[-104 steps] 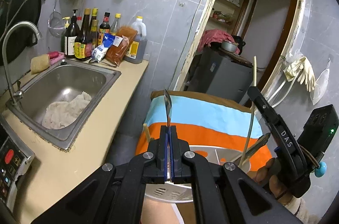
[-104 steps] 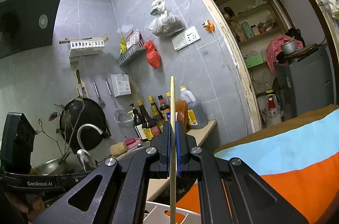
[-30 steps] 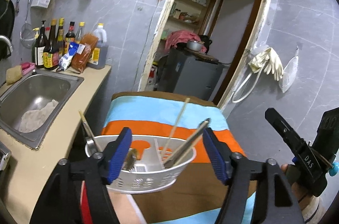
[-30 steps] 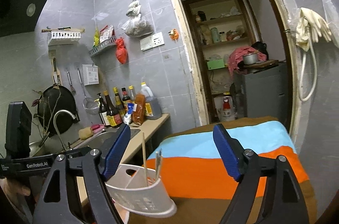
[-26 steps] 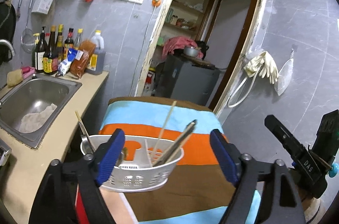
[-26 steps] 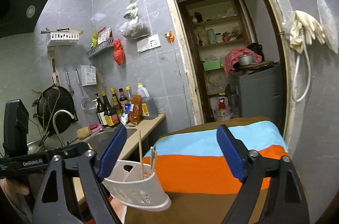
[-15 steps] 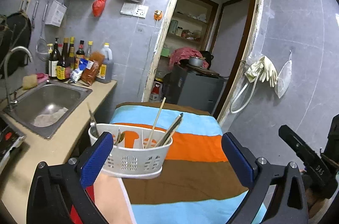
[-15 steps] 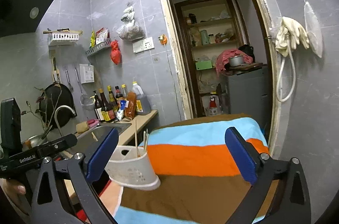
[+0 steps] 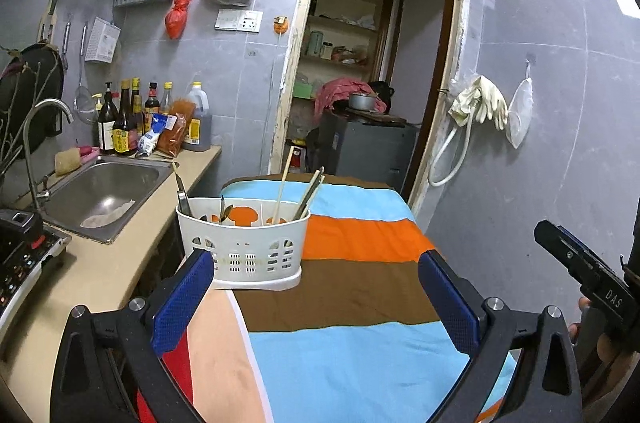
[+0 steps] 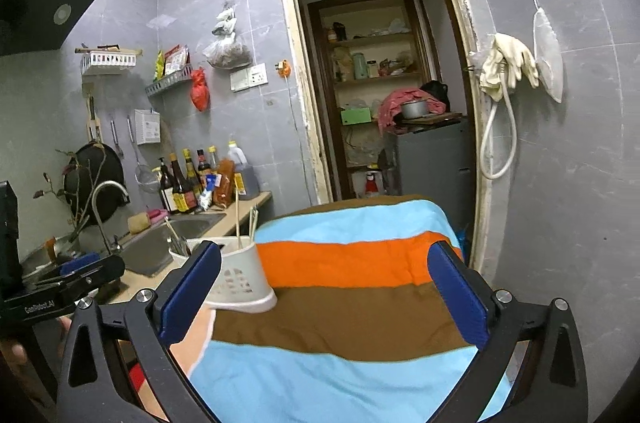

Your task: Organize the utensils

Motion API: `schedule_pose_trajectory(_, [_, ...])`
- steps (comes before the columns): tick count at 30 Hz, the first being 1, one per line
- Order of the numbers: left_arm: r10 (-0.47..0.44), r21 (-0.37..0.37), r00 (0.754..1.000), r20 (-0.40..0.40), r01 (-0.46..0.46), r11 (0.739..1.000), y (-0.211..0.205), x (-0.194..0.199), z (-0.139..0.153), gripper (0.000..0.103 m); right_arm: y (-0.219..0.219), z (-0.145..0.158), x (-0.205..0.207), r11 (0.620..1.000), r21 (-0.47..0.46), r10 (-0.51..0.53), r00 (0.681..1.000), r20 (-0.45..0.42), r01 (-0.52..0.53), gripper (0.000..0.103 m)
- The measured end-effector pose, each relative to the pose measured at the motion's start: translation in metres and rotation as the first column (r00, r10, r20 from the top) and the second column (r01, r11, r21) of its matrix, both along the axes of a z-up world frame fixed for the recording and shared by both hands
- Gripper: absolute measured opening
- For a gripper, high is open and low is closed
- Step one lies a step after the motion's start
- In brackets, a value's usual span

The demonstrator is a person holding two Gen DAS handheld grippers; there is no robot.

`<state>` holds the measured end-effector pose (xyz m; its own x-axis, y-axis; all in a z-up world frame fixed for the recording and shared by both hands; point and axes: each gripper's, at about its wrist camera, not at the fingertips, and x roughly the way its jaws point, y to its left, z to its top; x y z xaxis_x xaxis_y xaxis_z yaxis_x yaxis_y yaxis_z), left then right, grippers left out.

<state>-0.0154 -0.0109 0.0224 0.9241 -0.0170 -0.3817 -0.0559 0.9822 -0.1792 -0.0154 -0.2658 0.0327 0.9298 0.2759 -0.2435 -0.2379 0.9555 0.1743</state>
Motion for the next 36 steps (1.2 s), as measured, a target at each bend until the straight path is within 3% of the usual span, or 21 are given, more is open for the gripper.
schedule_pose_trajectory(16, [0.016,0.001,1.0,-0.006,-0.016,1.0,-0.013,-0.026,-0.008,0.103,-0.013,-0.012,-0.032,1.0,-0.012,-0.007,0.999,-0.04,0.006,0.101])
schedule_pose_trajectory(36, [0.016,-0.005,1.0,-0.006,-0.016,1.0,-0.01,-0.03,-0.009,0.103,-0.013,-0.01,-0.028,1.0,-0.011,0.004,0.999,-0.049,-0.005,0.101])
